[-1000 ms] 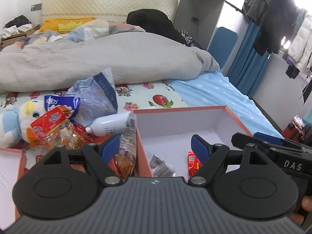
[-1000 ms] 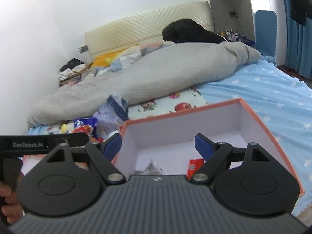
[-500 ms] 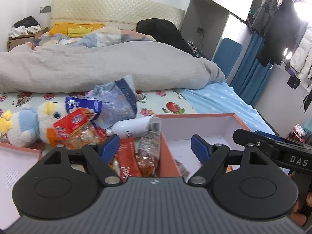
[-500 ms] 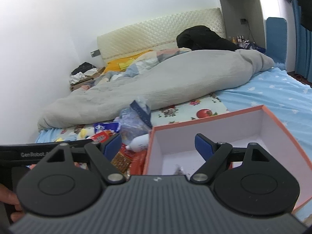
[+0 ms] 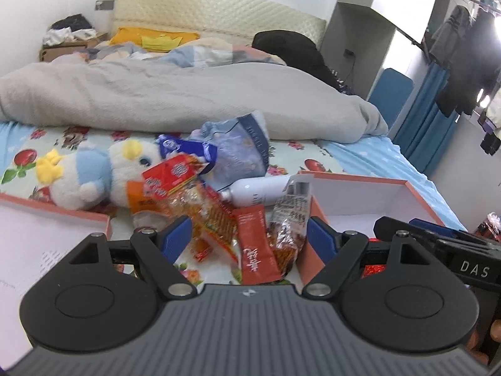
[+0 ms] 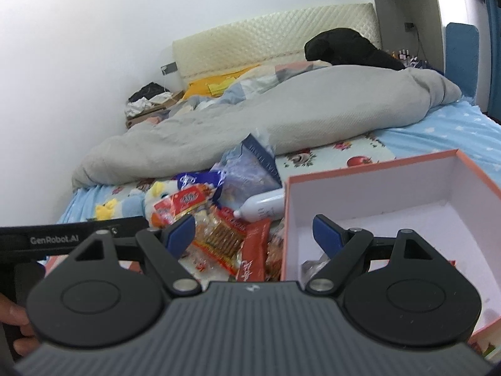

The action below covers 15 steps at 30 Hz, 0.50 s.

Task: Organize snacks
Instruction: 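Move both tools back from the box toward the snack pile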

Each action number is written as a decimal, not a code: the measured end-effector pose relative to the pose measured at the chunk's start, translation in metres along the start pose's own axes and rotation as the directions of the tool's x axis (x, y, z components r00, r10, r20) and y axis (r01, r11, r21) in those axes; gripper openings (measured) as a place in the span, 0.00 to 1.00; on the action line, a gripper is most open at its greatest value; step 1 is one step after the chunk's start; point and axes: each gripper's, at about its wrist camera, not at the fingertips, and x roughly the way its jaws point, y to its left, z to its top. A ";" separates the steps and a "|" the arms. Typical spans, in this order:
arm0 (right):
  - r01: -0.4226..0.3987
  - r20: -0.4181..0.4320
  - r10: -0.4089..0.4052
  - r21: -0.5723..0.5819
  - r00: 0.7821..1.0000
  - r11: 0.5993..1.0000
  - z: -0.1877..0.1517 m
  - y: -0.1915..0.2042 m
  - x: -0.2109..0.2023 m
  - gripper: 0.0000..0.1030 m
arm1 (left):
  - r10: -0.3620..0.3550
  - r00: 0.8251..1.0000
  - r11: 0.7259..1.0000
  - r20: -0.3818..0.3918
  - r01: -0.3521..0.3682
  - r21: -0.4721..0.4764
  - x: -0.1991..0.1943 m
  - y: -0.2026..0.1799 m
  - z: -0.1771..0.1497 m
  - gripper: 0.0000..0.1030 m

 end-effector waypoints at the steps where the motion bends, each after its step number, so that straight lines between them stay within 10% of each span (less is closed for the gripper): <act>1: -0.001 0.000 0.001 -0.004 1.000 1.000 -0.001 0.003 0.000 0.81 | 0.004 1.000 1.000 0.001 -0.004 -0.006 -0.001 0.003 -0.002 0.81; 15: -0.017 -0.009 0.017 -0.089 1.000 0.996 -0.030 0.039 -0.004 0.81 | 0.036 0.999 0.998 -0.018 -0.037 -0.050 -0.013 0.037 -0.027 0.81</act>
